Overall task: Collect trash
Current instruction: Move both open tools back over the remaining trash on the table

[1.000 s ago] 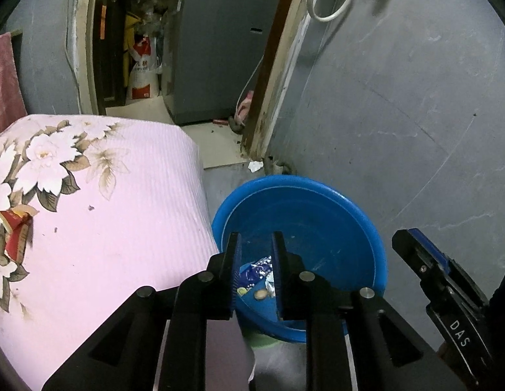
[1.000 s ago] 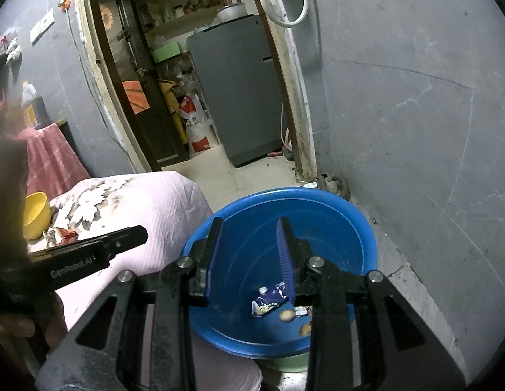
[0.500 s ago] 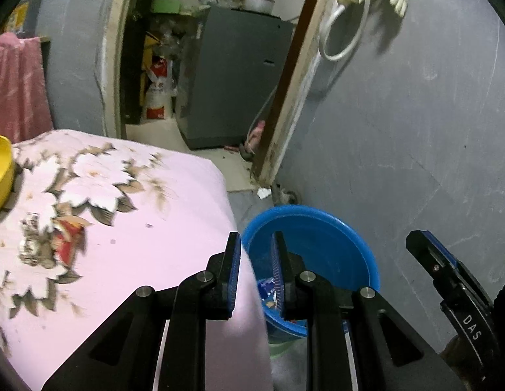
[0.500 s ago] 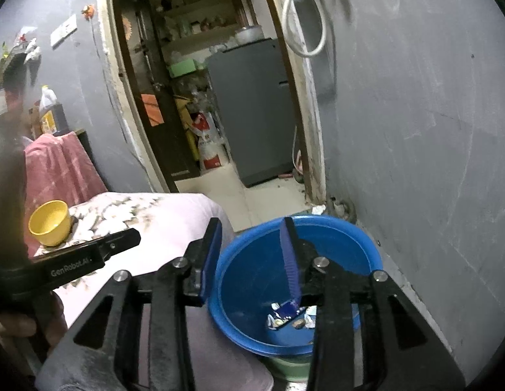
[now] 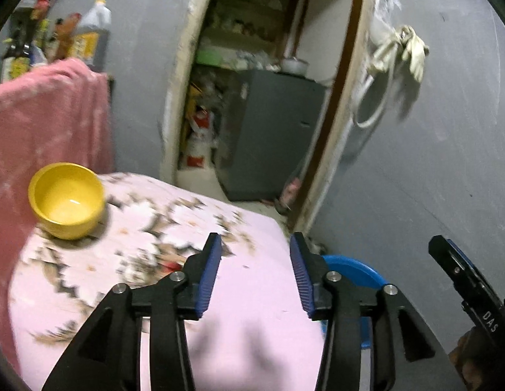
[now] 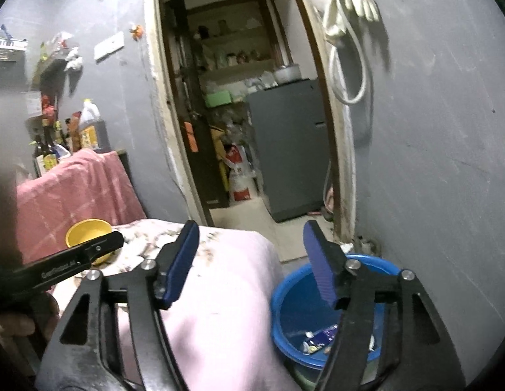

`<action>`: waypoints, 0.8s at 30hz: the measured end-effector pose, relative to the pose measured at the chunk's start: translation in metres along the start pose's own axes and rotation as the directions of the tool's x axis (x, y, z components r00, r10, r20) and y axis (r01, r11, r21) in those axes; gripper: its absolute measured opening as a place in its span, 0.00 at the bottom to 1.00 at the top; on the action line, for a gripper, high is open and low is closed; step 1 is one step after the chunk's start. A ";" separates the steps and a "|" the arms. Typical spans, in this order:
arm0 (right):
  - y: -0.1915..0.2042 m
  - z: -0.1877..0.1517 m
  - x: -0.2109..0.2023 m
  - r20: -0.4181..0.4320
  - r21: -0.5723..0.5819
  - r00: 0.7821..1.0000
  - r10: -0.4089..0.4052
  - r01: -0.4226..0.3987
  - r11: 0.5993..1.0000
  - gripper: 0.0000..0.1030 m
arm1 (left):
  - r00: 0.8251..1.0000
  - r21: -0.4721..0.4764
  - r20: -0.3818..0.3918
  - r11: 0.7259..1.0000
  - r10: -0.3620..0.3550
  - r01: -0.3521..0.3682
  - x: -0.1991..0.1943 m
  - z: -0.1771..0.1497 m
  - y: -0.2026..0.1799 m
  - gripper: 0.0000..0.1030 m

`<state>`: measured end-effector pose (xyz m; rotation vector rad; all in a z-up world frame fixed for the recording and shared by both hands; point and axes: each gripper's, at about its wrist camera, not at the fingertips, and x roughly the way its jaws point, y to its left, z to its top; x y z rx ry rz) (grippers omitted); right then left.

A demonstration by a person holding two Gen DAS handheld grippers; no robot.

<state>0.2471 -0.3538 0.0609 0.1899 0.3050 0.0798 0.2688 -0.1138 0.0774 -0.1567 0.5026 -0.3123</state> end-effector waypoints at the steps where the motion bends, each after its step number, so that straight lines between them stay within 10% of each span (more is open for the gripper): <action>1: 0.005 0.002 0.001 0.004 -0.002 1.000 0.005 -0.005 1.000 0.84 | 1.000 0.002 0.012 1.000 0.011 -0.011 -0.006 0.000 0.005 0.40; 24: 0.118 -0.012 0.003 0.091 -0.126 0.988 0.126 -0.114 0.985 1.00 | 0.949 -0.061 0.224 0.975 0.220 -0.212 -0.095 -0.026 0.110 0.95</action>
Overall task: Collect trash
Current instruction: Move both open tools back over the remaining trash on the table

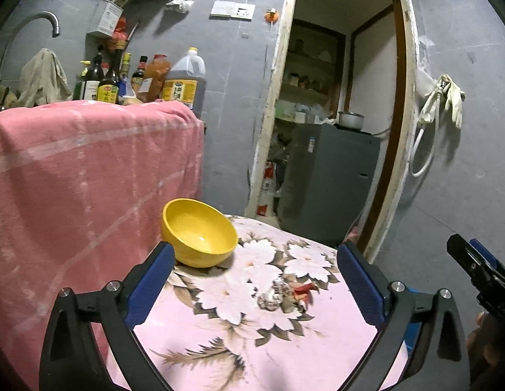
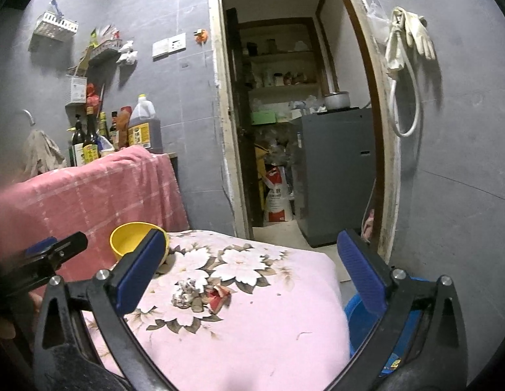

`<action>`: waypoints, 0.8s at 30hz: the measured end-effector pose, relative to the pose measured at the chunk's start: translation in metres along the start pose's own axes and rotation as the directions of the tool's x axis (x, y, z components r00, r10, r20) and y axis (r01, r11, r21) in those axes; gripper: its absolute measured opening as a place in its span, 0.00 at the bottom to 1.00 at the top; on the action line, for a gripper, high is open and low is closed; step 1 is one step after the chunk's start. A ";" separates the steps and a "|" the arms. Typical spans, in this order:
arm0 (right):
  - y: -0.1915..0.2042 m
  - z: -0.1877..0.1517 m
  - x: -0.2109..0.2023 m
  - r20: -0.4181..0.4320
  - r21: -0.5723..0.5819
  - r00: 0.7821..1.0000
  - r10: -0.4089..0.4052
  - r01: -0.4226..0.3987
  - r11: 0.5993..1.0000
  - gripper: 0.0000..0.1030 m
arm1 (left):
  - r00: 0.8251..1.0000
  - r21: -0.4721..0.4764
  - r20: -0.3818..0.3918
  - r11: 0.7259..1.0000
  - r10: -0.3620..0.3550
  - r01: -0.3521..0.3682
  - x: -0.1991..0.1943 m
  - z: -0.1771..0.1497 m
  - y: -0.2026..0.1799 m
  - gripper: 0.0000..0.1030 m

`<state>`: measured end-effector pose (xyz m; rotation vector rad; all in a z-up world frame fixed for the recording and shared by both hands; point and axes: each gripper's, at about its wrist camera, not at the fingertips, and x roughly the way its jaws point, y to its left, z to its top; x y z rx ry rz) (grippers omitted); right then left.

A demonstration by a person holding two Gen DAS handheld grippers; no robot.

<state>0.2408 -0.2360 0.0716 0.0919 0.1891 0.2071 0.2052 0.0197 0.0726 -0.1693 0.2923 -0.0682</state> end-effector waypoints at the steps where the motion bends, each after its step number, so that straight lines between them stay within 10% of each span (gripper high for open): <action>1: 0.003 -0.001 0.000 0.002 -0.005 1.000 0.005 -0.005 1.000 1.00 | 1.000 0.001 0.004 1.000 0.005 -0.005 -0.001 -0.001 0.002 0.95; 24: 0.026 -0.033 0.063 -0.087 -0.157 0.993 0.085 -0.098 0.983 1.00 | 0.998 0.063 -0.023 0.997 0.054 -0.053 0.046 -0.023 0.025 0.95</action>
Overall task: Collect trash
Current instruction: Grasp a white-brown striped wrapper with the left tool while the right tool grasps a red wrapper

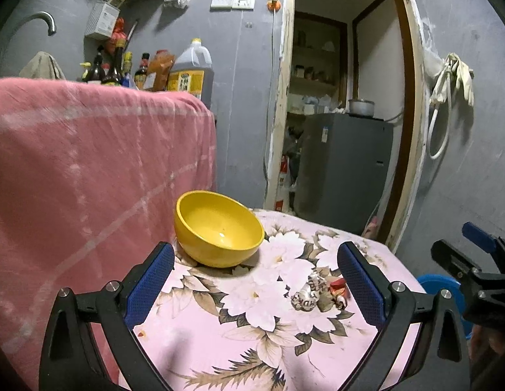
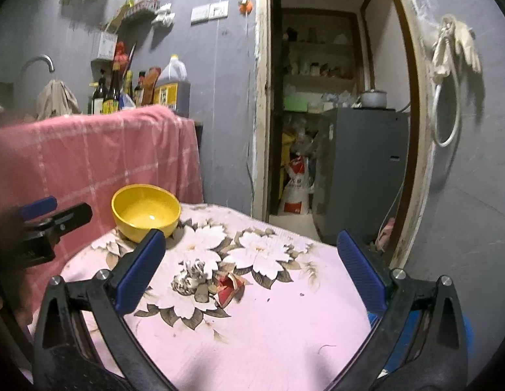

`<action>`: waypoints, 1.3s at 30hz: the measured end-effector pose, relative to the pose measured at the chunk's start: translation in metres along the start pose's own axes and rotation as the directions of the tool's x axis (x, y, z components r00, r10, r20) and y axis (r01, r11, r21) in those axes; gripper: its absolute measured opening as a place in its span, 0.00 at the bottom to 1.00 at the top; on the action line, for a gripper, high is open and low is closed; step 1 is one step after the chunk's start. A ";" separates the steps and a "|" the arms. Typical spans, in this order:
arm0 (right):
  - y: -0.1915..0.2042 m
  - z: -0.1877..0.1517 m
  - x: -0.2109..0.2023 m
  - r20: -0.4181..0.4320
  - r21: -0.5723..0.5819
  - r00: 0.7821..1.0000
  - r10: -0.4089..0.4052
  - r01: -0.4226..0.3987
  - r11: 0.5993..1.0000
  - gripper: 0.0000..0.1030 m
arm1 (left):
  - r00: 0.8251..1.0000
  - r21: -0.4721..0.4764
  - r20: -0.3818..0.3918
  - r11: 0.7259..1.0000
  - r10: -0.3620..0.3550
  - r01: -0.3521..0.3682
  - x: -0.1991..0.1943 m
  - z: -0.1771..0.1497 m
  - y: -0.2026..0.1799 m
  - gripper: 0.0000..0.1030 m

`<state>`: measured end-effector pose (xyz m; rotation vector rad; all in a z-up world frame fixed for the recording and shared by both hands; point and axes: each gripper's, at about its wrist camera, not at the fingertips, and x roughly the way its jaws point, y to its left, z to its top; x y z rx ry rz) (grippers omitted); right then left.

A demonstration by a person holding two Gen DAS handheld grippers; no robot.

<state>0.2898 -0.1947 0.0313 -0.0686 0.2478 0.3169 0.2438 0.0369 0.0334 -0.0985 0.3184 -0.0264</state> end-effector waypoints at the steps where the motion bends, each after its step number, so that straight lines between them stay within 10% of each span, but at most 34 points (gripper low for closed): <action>1: -0.001 -0.002 0.006 -0.015 0.002 1.000 0.010 -0.010 1.000 1.00 | 1.000 0.000 -0.016 1.000 -0.005 0.005 0.006 -0.001 0.001 0.95; 15: -0.005 -0.022 0.078 -0.260 0.037 0.960 0.101 -0.095 0.995 0.92 | 0.971 -0.007 -0.228 0.998 -0.069 0.069 0.068 -0.012 -0.002 0.94; 24: -0.001 -0.029 0.105 -0.346 0.028 0.929 0.133 -0.132 0.991 0.61 | 0.895 -0.019 -0.417 0.986 -0.157 0.164 0.108 -0.022 -0.017 0.60; 39: -0.001 -0.044 0.146 -0.458 0.084 0.866 0.202 -0.184 0.979 0.54 | 0.806 -0.054 -0.553 0.974 -0.212 0.219 0.154 -0.035 -0.030 0.39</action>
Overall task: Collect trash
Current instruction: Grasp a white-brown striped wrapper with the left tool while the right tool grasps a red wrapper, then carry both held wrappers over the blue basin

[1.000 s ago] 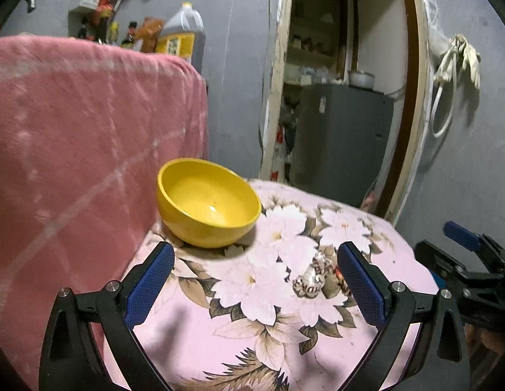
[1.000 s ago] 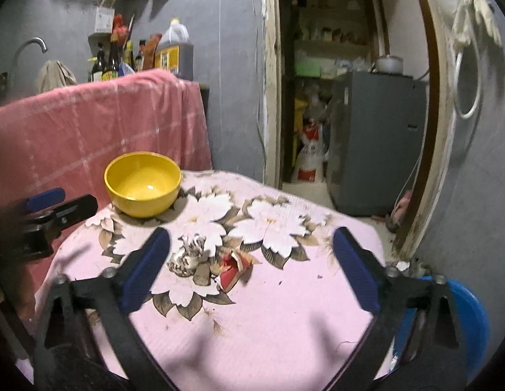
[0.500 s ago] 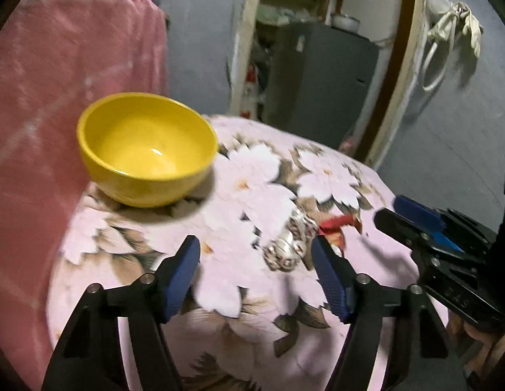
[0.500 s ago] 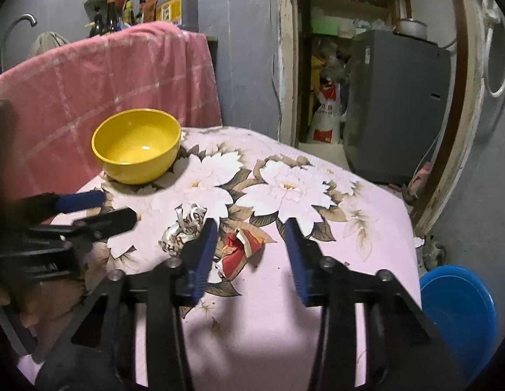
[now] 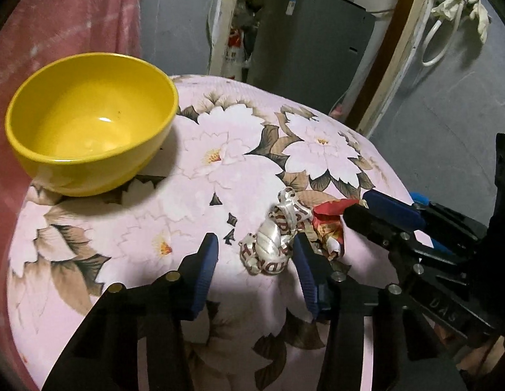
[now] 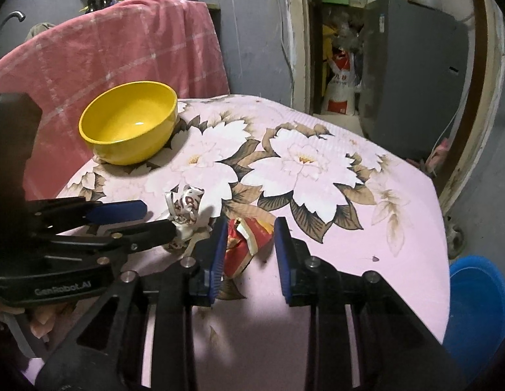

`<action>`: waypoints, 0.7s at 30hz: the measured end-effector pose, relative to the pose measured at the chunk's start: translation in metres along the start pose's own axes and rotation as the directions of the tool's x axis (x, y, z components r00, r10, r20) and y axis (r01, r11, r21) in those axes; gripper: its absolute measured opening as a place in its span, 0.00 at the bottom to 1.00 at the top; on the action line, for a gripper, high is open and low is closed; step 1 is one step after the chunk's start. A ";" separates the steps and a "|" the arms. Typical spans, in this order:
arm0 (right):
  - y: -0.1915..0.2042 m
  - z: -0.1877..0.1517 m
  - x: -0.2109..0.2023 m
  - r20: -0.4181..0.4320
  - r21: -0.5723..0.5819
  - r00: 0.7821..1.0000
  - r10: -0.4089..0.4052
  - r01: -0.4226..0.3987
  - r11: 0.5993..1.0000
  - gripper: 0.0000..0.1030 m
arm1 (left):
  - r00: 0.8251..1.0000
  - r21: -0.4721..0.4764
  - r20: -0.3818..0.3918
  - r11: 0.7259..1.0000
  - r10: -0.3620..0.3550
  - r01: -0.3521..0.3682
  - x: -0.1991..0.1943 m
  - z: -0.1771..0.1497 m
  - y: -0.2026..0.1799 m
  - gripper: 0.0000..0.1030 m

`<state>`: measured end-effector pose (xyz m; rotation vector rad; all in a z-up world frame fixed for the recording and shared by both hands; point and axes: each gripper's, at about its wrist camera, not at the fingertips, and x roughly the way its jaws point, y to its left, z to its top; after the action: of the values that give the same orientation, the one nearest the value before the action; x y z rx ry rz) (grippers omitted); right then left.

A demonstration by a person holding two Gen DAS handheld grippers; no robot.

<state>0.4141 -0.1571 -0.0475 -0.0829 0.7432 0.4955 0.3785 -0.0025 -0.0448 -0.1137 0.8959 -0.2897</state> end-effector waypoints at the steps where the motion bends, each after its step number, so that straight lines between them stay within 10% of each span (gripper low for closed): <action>1: -0.001 0.001 0.002 -0.003 0.003 1.000 0.007 -0.007 1.000 0.54 | 1.000 0.000 -0.009 1.000 -0.008 0.009 0.002 0.001 0.000 0.38; 21: -0.006 -0.013 -0.023 0.031 0.033 1.000 0.001 -0.002 0.999 0.36 | 0.997 -0.035 0.059 0.998 -0.051 0.053 -0.022 -0.006 -0.011 0.21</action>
<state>0.3941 -0.1749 -0.0425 -0.0434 0.7208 0.4849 0.3587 -0.0060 -0.0300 -0.1785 0.8416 -0.3169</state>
